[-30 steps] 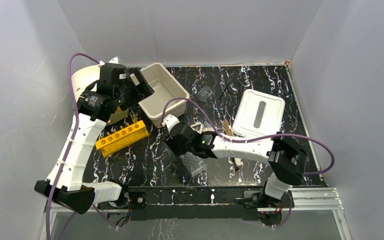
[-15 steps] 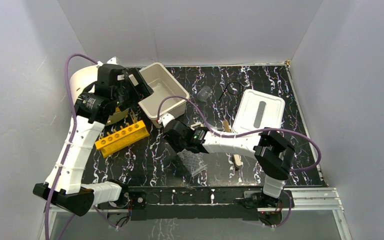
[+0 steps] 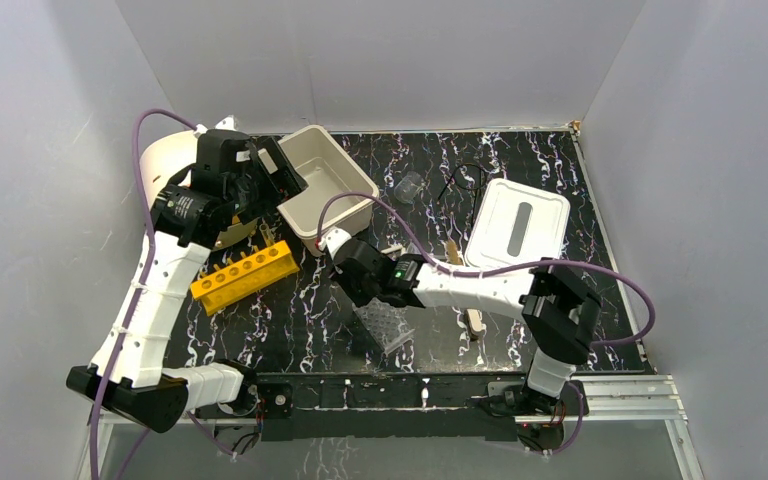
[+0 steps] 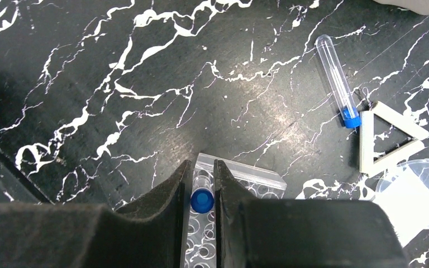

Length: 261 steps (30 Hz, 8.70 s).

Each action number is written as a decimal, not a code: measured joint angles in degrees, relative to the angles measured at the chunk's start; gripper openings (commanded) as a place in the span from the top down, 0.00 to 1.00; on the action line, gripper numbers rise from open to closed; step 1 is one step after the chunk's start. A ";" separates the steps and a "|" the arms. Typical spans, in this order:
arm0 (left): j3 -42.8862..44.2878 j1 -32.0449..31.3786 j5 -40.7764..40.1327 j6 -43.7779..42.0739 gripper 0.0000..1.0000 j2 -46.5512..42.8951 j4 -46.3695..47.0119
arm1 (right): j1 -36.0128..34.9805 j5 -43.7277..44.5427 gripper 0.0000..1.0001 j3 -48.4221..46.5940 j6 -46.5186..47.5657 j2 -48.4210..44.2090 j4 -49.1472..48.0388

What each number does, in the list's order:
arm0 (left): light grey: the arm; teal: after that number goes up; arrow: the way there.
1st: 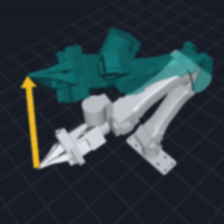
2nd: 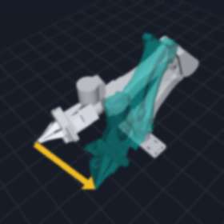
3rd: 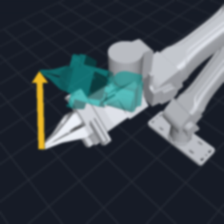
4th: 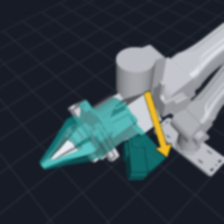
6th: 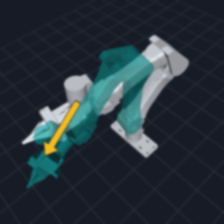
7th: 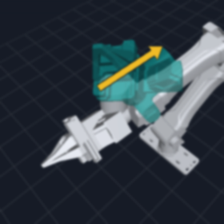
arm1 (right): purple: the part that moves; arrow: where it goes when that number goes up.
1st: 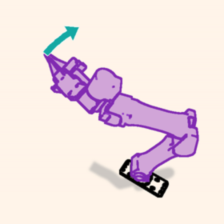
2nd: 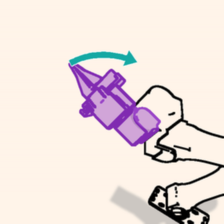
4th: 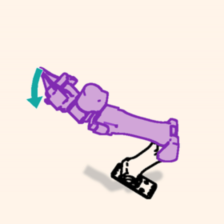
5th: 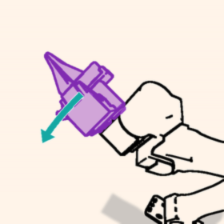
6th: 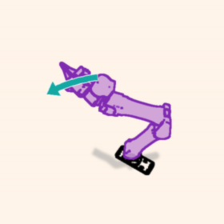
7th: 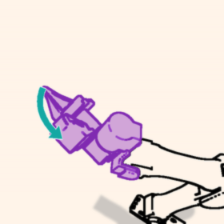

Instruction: Organize the chemistry lab equipment

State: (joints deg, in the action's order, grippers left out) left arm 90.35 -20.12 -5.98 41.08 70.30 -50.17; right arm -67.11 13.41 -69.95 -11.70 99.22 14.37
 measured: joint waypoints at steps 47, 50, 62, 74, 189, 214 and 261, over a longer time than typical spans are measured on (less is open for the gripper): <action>0.00 0.15 0.00 -0.61 0.16 0.61 0.24 | -0.90 -1.57 0.69 10.91 5.70 -5.09 -12.22; 0.00 0.20 0.00 -0.61 0.16 0.61 0.24 | -0.90 -1.64 0.67 10.91 5.70 -5.09 -11.61; 0.00 0.28 0.07 -0.61 0.16 0.79 0.46 | -0.96 -3.50 0.68 13.73 5.75 -6.54 -12.85; 0.00 0.31 0.09 -0.59 0.16 0.79 0.46 | -1.18 -3.78 0.73 19.67 7.08 -10.45 -19.06; -1.68 0.52 -1.16 -1.53 0.12 -1.60 2.27 | 18.45 -15.58 0.51 5.42 13.16 4.79 -14.95; -0.28 0.90 -1.53 -5.60 0.12 1.57 2.19 | 18.29 -13.27 0.76 6.75 16.41 9.90 -20.41; -17.62 -6.67 37.31 8.31 0.57 13.73 27.47 | 18.27 -17.55 0.83 14.08 4.66 -27.93 -7.89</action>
State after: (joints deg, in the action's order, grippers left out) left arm 72.73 -26.79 31.33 49.39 84.03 -22.70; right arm -48.84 -4.14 -55.88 -7.05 71.29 6.48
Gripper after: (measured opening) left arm 0.507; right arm 0.221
